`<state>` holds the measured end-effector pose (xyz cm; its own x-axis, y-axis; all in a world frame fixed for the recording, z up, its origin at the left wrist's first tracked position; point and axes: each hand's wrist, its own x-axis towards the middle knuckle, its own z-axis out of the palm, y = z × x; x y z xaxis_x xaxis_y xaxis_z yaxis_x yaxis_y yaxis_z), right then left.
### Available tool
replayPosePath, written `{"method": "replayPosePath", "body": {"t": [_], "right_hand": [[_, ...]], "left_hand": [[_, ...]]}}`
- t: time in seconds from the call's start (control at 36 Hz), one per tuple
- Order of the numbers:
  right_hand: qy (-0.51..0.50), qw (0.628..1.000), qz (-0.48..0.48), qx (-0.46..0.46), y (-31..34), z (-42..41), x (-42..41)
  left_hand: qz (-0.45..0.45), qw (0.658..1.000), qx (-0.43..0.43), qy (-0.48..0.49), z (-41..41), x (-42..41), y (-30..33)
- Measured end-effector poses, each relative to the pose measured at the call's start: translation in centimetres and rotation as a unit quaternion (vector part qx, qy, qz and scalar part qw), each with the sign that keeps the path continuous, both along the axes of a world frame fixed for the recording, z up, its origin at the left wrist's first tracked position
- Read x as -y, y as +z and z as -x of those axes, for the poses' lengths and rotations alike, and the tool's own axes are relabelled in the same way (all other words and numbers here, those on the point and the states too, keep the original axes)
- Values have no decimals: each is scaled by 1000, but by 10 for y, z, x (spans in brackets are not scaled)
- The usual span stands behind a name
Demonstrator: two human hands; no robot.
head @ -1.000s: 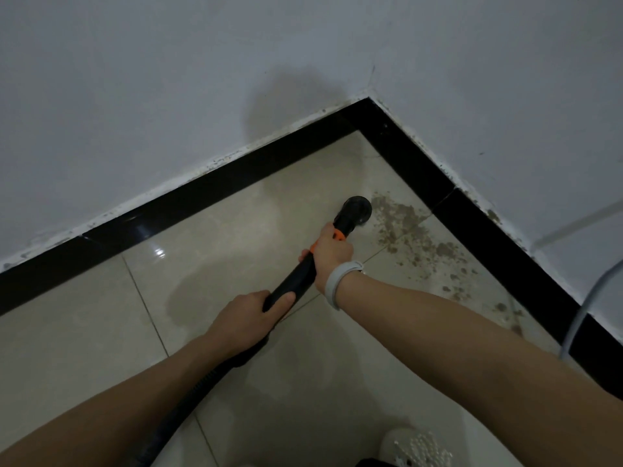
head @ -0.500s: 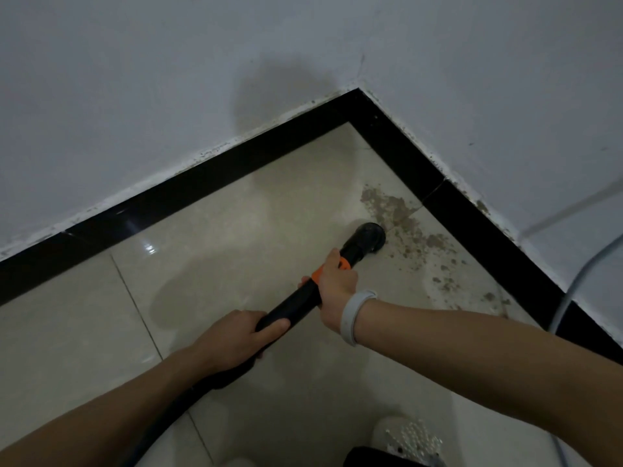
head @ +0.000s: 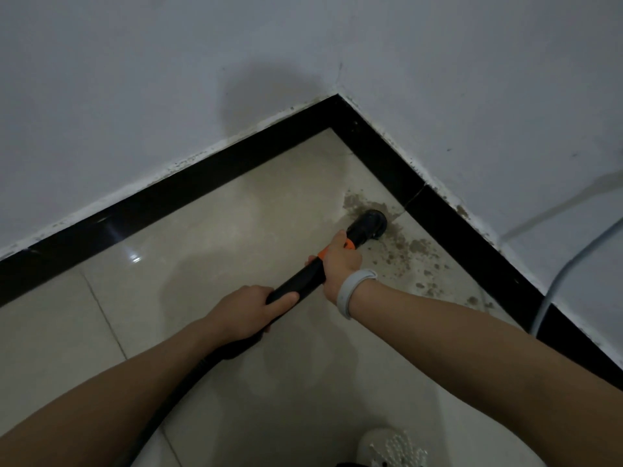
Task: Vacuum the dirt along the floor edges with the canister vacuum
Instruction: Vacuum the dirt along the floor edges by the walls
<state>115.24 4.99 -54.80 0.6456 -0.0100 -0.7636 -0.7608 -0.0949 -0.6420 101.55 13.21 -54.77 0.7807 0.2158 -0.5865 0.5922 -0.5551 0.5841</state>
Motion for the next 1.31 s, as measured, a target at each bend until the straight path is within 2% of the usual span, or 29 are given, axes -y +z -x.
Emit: {"method": "replayPosePath", "body": {"t": [0.47,0.83,1.08,1.31], "right_hand": [[-16,999,-26,-9,2,-54,25],[-51,996,-70,5,2,-53,30],[22,995,-97,-9,7,-8,-19],[109,990,-78,-39,5,22,-63]], "left_hand": [[-27,999,14,-30,-57,17,-7],[-149,986,59,-45,-52,26,-1],[-87,992,60,65,5,-5,5],[-40,986,56,153,42,-31,3]]}}
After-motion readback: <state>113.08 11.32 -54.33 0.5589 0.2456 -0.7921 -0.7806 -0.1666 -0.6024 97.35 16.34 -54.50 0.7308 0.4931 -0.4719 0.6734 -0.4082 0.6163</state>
